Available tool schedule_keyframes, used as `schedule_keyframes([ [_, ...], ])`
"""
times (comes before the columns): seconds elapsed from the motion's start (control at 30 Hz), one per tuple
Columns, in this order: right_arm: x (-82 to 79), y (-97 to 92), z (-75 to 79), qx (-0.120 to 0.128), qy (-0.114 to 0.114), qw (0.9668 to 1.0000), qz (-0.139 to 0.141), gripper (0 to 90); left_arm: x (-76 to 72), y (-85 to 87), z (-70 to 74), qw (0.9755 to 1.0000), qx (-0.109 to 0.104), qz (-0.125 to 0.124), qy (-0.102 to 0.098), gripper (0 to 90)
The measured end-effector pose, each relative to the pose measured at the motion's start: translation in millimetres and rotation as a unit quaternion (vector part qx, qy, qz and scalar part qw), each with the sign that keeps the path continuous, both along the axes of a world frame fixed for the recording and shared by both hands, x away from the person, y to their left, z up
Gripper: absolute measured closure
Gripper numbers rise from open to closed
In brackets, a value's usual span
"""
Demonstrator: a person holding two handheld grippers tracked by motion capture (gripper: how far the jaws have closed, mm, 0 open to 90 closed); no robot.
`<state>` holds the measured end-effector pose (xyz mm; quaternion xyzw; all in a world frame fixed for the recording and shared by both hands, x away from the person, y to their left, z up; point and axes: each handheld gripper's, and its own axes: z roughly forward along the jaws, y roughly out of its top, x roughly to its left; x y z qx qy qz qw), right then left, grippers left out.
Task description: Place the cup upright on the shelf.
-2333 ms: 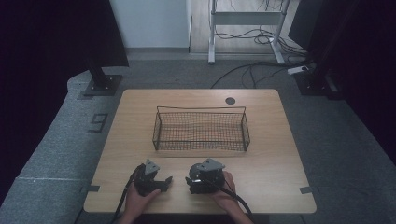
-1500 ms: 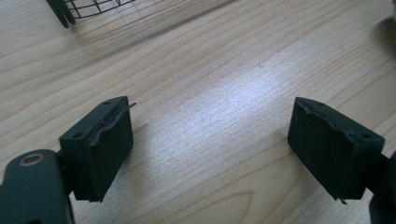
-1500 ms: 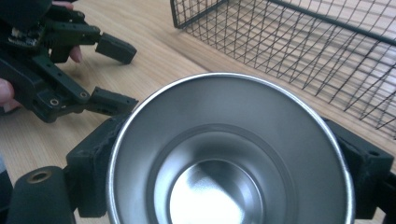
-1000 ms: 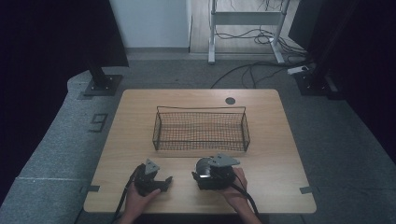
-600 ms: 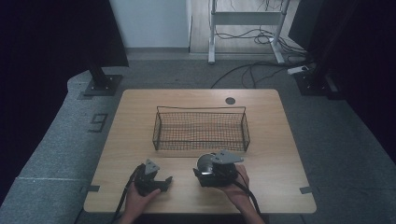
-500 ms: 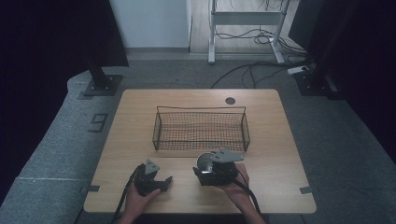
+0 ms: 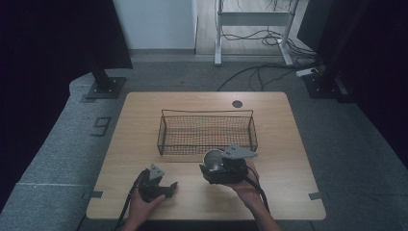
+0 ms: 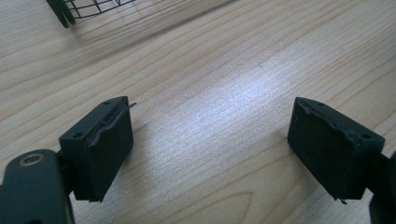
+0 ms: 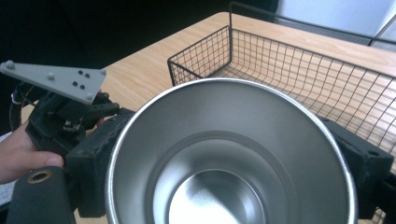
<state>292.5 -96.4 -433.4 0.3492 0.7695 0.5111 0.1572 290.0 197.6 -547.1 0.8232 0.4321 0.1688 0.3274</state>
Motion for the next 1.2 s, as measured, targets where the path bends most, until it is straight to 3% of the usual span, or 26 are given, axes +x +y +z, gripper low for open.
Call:
schedule_keyframes([
  [0.4, 13.9, -3.4, 10.2, -0.009, -0.002, 0.9999, -0.006, 13.1, -0.1, -0.1, 0.0, 1.0, 0.0, 0.0, 0.0, 14.1],
  [1.2, 45.1, -11.5, 25.3, -0.001, -0.005, 0.9994, -0.034, 13.1, -0.1, -0.1, 0.0, 1.0, 0.0, 0.0, 0.0, 14.1],
])
